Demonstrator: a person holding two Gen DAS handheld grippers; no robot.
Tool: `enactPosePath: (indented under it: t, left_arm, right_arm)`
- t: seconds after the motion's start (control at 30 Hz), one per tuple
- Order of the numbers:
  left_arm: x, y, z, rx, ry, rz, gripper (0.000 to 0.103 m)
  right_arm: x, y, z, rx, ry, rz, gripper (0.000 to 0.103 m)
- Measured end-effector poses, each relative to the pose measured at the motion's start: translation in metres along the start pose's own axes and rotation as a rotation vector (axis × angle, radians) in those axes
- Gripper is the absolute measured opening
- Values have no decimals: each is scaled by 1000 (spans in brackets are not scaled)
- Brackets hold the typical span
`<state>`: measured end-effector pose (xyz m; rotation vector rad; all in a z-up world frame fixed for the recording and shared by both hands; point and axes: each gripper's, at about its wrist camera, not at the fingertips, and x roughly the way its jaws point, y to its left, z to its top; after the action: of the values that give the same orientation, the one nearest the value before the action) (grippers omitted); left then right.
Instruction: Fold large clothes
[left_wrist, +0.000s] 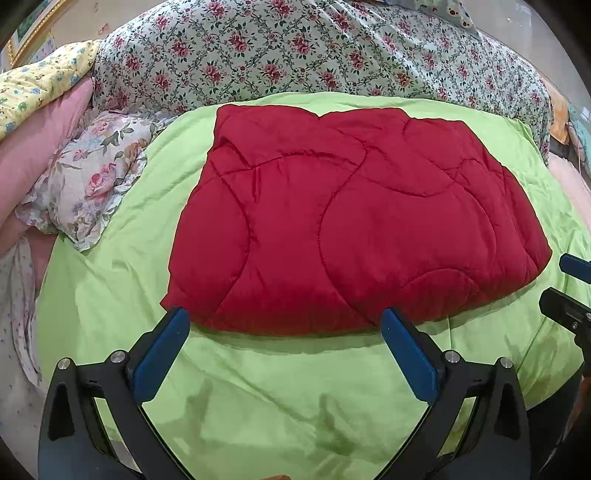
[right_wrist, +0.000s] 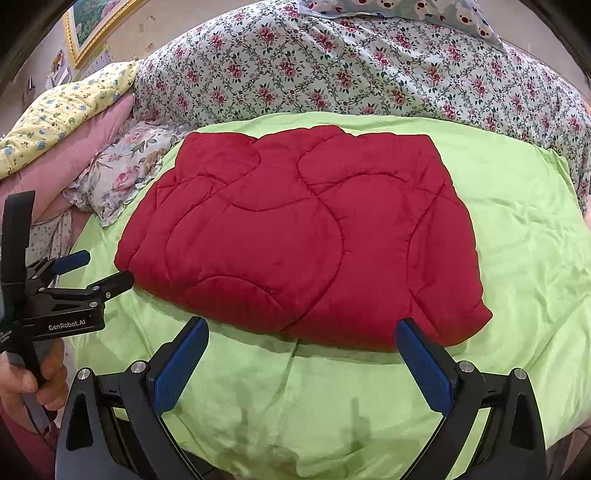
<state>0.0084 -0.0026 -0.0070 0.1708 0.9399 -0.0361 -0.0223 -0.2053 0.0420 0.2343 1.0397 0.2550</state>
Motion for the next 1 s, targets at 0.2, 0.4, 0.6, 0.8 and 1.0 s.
enactPosePath:
  t: [0.2,0.4,0.6,0.8,1.0]
  left_arm:
    - [1,0,0,1,5,-1,103]
    - [1,0,1,2,5,-1,103]
    - [1,0,1,-2,5,-1,103]
    - [2,1,2,-3,5,6,103]
    - [1,0,2,1,-7,11,103]
  right_arm:
    - [1,0,0,2,0,0,102]
    - [1,0,0,2,3,2,102]
    - [3,0,0,3,5,2,102]
    - [4,1,0,5,6,1,102]
    - [4,0,0,6,5,5,102]
